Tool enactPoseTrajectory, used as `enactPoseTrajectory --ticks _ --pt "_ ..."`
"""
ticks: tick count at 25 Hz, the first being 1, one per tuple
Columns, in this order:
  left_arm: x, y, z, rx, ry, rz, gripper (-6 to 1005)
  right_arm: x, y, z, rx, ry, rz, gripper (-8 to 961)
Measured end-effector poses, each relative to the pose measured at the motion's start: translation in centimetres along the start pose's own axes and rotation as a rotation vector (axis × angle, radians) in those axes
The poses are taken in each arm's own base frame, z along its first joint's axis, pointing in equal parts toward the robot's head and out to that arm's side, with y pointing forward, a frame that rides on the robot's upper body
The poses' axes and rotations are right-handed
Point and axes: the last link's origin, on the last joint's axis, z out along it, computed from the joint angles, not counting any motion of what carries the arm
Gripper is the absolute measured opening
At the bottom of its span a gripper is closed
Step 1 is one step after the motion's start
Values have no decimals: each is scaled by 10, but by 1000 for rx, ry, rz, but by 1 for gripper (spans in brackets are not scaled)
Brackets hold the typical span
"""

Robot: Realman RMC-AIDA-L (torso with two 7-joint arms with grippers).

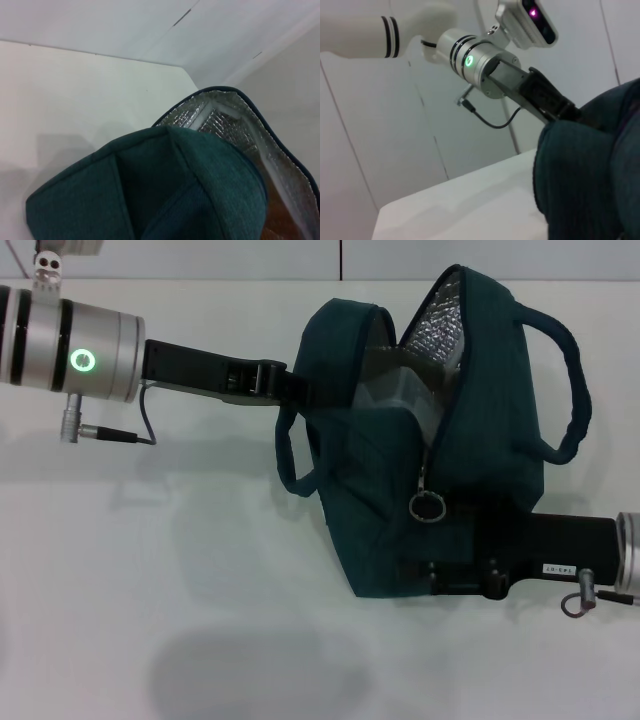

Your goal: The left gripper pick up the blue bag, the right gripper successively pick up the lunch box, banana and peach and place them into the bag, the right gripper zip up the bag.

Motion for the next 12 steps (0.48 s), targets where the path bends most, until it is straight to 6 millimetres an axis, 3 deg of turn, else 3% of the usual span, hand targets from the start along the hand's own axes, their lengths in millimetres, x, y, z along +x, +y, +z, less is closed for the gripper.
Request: enactPoseTrajectory --ticks 6,12 --pt "1 0 0 0 -2 3 49 3 0 -8 49 -43 21 708" --pt "0 0 -1 0 1 7 49 4 -1 -13 92 -83 39 491"
